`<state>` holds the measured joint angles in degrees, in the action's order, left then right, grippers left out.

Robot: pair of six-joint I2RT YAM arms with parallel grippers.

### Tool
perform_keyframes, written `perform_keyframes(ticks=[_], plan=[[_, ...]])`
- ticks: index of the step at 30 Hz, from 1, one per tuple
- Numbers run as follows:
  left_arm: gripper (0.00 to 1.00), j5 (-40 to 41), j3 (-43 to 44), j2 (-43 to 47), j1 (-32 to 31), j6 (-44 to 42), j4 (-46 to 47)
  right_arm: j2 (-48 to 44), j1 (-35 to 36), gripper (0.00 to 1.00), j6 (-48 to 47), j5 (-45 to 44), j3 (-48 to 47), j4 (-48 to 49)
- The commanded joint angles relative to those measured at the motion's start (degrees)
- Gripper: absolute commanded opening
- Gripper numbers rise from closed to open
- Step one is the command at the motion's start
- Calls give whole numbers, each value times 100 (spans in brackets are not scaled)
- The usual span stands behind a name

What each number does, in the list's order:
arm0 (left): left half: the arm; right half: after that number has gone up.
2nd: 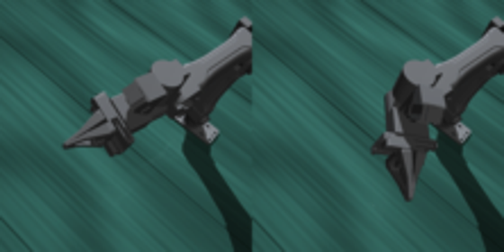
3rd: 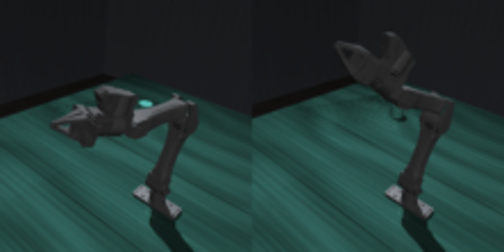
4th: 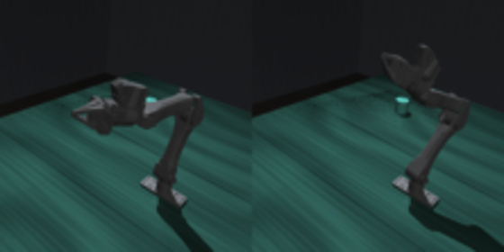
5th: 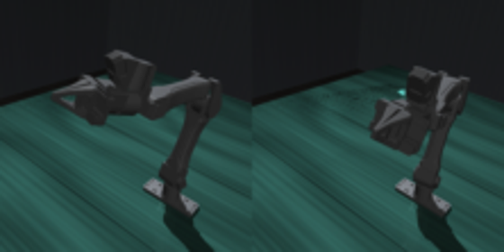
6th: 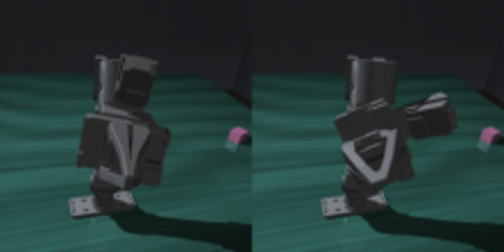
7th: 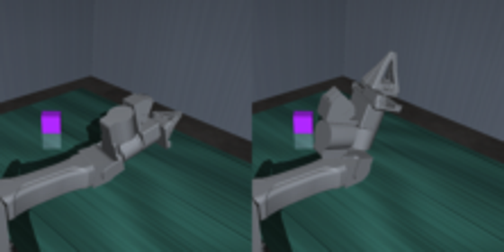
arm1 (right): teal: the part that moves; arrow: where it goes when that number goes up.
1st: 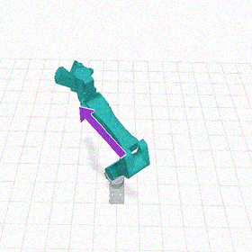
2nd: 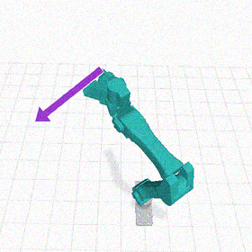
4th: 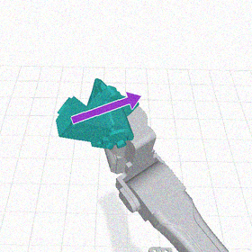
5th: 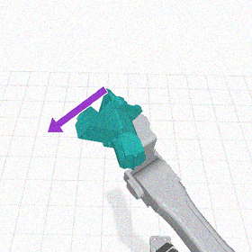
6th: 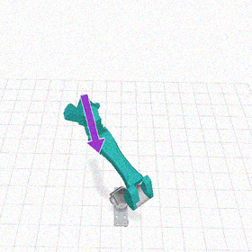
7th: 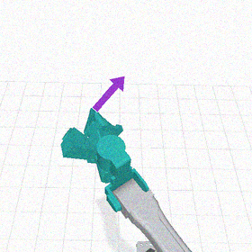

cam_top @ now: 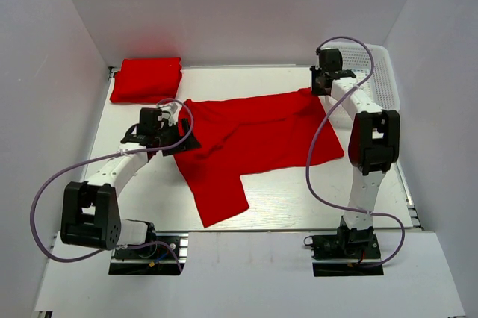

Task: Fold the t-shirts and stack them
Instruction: Fold the flattened tshirt in 1/3 of the way

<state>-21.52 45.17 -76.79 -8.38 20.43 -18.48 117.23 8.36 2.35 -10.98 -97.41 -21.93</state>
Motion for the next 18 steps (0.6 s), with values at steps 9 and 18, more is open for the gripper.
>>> perform_keyframes(ticks=[9, 18], plan=[[100, -62, 1318, -385, -14, -363, -244, -420, 43, 90, -209, 877, -603, -337], [100, -344, 2883, -2424, -14, -302, 581, 1, 385, 90, -578, 1854, -1166, -478]])
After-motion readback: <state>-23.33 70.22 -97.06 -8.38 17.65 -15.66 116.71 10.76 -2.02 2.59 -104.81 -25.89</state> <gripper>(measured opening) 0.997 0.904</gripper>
